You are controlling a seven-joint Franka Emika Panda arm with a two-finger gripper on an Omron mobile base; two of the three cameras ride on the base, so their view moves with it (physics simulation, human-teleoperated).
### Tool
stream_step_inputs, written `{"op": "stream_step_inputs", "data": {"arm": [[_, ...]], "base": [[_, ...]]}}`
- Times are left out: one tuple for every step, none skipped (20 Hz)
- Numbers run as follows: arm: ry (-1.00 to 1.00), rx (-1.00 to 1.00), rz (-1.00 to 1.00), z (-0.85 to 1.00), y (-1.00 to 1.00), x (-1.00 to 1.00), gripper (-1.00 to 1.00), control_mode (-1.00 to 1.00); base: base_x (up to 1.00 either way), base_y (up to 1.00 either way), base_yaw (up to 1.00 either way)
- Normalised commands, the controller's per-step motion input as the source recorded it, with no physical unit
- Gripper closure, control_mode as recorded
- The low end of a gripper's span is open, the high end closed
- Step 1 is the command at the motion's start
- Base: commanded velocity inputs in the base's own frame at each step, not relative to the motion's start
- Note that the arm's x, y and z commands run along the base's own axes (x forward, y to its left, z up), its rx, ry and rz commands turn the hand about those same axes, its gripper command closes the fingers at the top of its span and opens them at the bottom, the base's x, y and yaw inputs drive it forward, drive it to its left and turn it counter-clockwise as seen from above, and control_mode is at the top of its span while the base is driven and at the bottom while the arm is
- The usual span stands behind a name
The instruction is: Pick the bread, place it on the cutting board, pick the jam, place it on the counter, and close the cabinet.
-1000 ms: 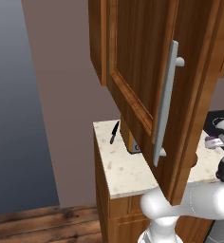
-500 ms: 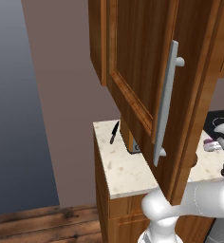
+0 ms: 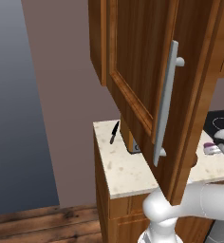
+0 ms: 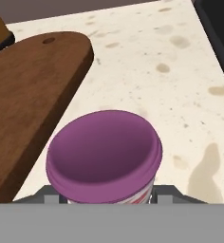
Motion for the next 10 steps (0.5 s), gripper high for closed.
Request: {"op": "stream_step_inputs", "data": {"arm": [[0.0,0.0,0.0,-0.19,-0.04,0.0,1.0,-1.0],[0.0,0.0,0.0,-0.17,-0.04,0.0,1.0,-1.0],[0.0,0.0,0.0,-0.16,-0.02,0.0,1.0,-1.0],[0.0,0.0,0.0,-0.11,-0.01,0.0,1.0,-1.0],[0.0,0.0,0.0,-0.09,0.0,0.0,1.0,-1.0],[0.0,0.0,0.0,-0.04,0.0,0.0,1.0,-1.0],[0.0,0.0,0.0,0.0,0.0,0.0,1.0,-1.0],[0.0,0.0,0.0,0.0,0.0,0.0,1.0,-1.0],[0.0,0.0,0.0,0.0,0.0,0.0,1.0,-1.0],[0.0,0.0,0.0,0.0,0.0,0.0,1.0,-1.0]], "base": [[0.0,0.0,0.0],[0.0,0.0,0.0],[0.0,0.0,0.0],[0.0,0.0,0.0],[0.0,0.0,0.0],[0.0,0.0,0.0],[0.0,0.0,0.0],[0.0,0.0,0.0],[0.0,0.0,0.0],[0.0,0.0,0.0]]}}
